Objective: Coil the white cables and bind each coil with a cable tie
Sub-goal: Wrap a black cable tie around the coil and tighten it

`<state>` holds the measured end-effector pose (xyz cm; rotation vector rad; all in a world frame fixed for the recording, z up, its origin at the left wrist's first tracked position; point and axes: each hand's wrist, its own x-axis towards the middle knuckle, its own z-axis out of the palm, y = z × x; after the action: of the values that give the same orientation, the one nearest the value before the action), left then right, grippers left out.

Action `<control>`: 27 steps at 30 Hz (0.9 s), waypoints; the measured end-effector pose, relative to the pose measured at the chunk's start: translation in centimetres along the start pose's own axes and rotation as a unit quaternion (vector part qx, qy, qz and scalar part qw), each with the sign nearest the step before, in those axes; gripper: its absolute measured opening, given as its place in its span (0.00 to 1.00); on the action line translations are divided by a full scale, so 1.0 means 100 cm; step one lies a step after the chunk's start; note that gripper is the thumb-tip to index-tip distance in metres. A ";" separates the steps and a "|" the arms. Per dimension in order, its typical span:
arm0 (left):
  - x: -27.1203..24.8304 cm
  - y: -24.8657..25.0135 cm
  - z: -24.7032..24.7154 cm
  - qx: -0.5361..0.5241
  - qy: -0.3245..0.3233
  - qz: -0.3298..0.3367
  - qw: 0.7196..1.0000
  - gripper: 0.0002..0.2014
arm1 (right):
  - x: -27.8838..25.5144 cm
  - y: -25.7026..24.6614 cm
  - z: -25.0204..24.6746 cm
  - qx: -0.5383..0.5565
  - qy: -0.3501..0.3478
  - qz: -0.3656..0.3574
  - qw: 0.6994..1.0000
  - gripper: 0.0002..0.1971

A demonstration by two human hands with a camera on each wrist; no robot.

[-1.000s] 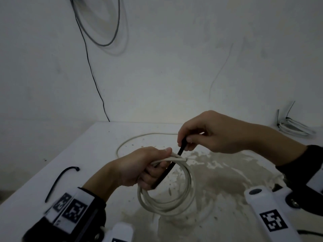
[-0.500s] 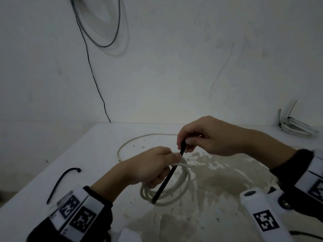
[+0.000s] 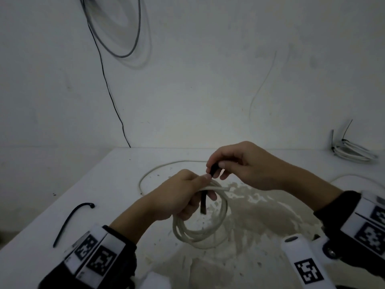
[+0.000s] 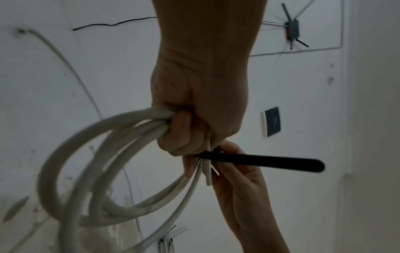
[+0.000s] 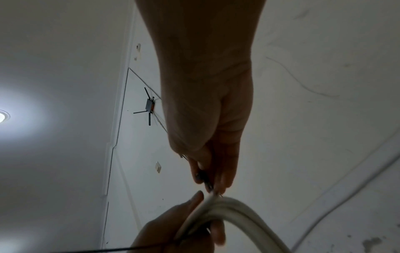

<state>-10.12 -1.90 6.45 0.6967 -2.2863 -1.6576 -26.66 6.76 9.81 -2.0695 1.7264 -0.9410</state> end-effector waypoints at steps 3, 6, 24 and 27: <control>0.002 -0.002 0.002 -0.123 0.032 0.008 0.992 0.22 | -0.008 0.006 0.010 -0.058 0.089 -0.052 0.993 0.17; 0.006 -0.003 0.006 -0.179 0.062 -0.002 0.982 0.21 | -0.020 0.008 0.021 -0.069 0.141 -0.173 0.972 0.17; 0.013 0.009 0.026 -0.285 0.125 0.021 0.950 0.22 | -0.013 -0.004 0.034 0.389 0.296 0.066 0.870 0.09; 0.014 0.010 0.028 -0.287 0.129 0.028 0.949 0.22 | -0.012 -0.003 0.033 0.313 0.317 0.087 0.891 0.08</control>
<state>-12.78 -0.07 6.32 0.6478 -1.5170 -1.9359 -24.42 7.34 7.20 -1.2349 1.5140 -1.9470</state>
